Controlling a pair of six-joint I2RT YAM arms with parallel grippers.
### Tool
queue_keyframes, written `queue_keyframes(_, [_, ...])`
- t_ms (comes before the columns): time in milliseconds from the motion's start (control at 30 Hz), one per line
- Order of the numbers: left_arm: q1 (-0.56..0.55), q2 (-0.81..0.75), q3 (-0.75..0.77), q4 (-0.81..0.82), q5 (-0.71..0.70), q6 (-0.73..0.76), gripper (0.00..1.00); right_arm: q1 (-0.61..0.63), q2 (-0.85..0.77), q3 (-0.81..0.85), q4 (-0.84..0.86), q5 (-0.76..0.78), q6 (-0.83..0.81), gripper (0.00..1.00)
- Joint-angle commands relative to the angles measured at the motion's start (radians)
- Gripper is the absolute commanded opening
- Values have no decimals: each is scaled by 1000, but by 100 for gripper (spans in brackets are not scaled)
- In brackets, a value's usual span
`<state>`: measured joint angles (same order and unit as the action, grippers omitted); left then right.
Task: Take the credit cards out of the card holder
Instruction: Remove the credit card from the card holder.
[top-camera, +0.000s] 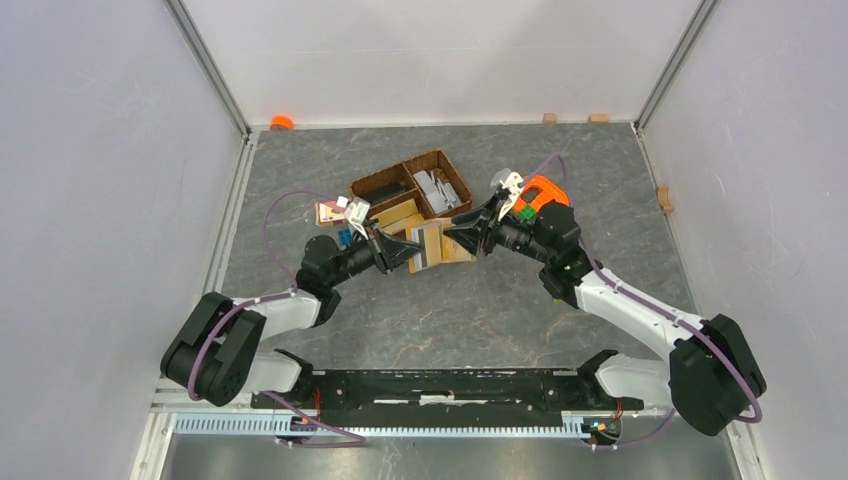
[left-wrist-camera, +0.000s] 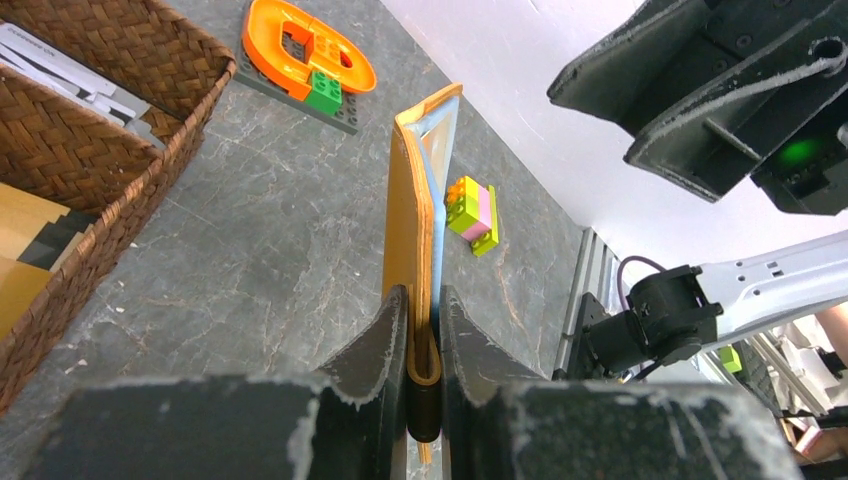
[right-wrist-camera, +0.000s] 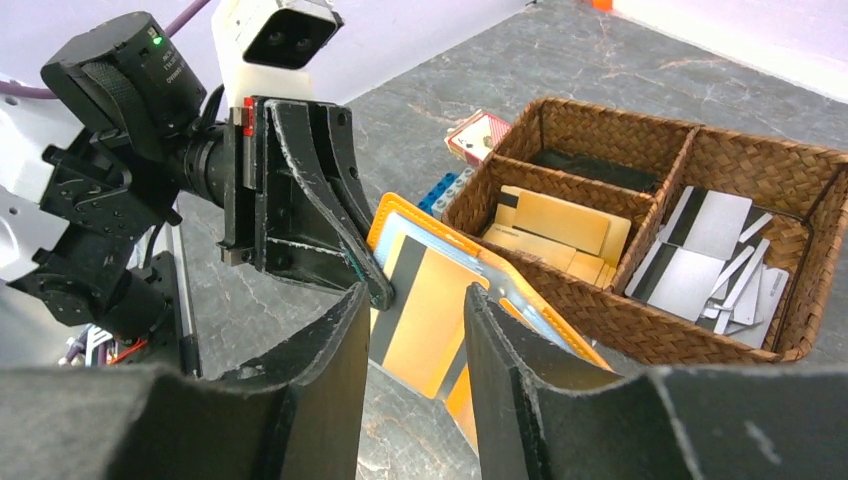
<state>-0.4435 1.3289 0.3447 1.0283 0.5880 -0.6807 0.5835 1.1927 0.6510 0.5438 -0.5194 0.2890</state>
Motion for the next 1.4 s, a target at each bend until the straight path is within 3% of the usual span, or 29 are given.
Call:
queue_keyframes(0, [6,-23,-42,134,34,-5,2,-2,-10,-15,2,-29,-35,45])
queue_keyframes(400, [6,38,-89,311,48,-48,2,-2,23,-176,215,-114,32,43])
queue_keyframes(933, [6,98,-67,415,154,-133,2,-32,122,-178,328,-196,160,36])
queue_keyframes(1367, [6,119,-66,528,228,-212,2,-49,174,-178,404,-250,220,39])
